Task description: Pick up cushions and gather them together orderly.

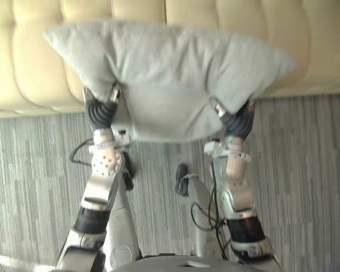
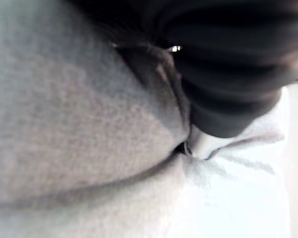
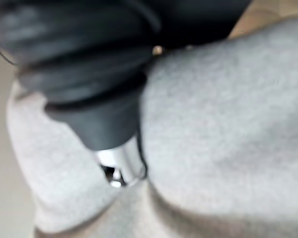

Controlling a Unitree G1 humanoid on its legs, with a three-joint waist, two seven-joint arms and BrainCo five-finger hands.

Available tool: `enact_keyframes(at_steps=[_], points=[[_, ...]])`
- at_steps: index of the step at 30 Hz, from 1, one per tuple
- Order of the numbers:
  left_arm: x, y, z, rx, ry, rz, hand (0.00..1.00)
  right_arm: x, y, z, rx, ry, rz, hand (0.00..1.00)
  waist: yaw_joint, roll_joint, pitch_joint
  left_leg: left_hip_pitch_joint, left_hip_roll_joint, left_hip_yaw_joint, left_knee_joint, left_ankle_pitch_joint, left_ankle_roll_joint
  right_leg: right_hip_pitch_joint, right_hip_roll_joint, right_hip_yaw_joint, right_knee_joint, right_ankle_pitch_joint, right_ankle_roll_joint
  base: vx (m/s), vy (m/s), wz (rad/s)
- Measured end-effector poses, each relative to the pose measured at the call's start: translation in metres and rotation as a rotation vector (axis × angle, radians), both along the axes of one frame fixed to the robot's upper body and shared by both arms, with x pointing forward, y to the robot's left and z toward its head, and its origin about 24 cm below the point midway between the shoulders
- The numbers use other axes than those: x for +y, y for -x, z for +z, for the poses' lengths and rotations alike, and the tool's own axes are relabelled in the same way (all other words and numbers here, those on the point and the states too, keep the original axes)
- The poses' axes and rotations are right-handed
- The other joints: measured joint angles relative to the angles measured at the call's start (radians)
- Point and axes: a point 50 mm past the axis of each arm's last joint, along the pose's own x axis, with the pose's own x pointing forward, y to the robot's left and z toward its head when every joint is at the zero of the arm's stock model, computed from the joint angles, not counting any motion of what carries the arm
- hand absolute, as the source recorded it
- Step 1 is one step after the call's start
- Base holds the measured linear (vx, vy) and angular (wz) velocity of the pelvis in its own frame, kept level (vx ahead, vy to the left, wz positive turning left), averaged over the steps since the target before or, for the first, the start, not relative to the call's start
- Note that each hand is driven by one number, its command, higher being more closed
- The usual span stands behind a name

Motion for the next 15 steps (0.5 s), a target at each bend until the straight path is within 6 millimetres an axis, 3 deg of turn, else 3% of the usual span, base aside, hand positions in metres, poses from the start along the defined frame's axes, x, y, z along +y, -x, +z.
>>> enact_keyframes(at_steps=[2,3,7,15], points=[[0.002,0.011,-0.023,0.092,-0.014,-0.014,1.00,-0.004,0.012,-0.020,0.079,0.016,0.010,1.00,-0.003,-0.004,-0.049,0.097,-0.006,0.010,-0.041,-0.009,-0.002,0.108,0.003,-0.005,-0.082,0.014,0.011,0.19,0.066,0.00],[0.004,0.021,-0.038,0.145,-0.021,-0.029,1.00,-0.006,0.020,-0.030,0.124,0.025,0.016,1.00,-0.003,-0.014,-0.105,0.159,-0.009,0.028,-0.079,-0.012,-0.003,0.176,0.007,-0.002,-0.148,0.031,0.014,0.16,0.051,-0.11],[0.007,0.036,-0.056,0.209,0.004,-0.054,1.00,-0.008,0.032,-0.036,0.144,0.049,0.019,1.00,-0.004,-0.028,-0.194,0.280,-0.020,0.058,-0.157,-0.015,-0.005,0.314,0.012,0.004,-0.295,0.075,0.022,0.14,0.041,-0.10],[0.009,0.045,-0.089,0.353,0.036,-0.053,1.00,-0.007,0.029,-0.056,0.236,0.092,0.017,1.00,-0.011,-0.034,-0.276,0.408,-0.078,0.039,-0.255,-0.008,-0.005,0.494,-0.001,0.015,-0.519,0.162,0.040,0.09,0.043,-0.01]])
